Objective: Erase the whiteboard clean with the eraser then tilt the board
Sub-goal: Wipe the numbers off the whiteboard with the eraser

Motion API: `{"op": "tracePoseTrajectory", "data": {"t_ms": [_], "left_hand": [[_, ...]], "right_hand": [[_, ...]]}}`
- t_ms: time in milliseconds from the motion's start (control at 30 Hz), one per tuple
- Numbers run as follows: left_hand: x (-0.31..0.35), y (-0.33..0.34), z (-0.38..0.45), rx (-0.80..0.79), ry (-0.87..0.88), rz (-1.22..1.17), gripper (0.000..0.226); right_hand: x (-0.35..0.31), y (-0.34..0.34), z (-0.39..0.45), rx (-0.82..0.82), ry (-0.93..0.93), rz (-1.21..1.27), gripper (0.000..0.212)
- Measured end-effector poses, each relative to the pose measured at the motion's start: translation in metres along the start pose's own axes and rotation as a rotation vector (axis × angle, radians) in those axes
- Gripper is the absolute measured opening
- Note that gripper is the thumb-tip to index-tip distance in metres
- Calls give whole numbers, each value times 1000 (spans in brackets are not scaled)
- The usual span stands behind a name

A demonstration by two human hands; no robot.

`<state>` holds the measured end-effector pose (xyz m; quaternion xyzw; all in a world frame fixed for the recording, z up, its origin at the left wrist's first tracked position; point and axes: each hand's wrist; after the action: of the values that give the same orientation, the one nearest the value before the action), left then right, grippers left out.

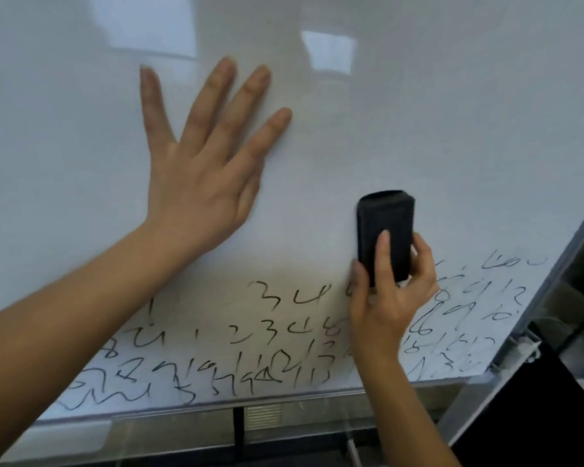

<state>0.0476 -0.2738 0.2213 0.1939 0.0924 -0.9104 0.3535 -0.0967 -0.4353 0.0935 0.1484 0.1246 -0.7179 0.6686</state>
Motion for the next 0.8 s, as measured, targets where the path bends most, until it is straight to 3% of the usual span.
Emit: {"op": "tracePoseTrajectory", "data": {"t_ms": [233, 800], "left_hand": [[47, 9, 12, -64, -47, 1, 50], [134, 40, 53, -69, 19, -26, 47]], "right_hand": [[40, -19, 46, 62, 21, -9, 44], [106, -59, 73, -33, -33, 48, 46]]}}
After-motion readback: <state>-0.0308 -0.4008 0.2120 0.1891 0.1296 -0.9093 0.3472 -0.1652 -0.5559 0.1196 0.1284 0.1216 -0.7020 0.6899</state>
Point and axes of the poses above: each hand's wrist, its own z-axis towards the middle knuckle, its own y-axis out of the palm, x = y × z, and after that the axes turned 7 degrees about x, right-handed
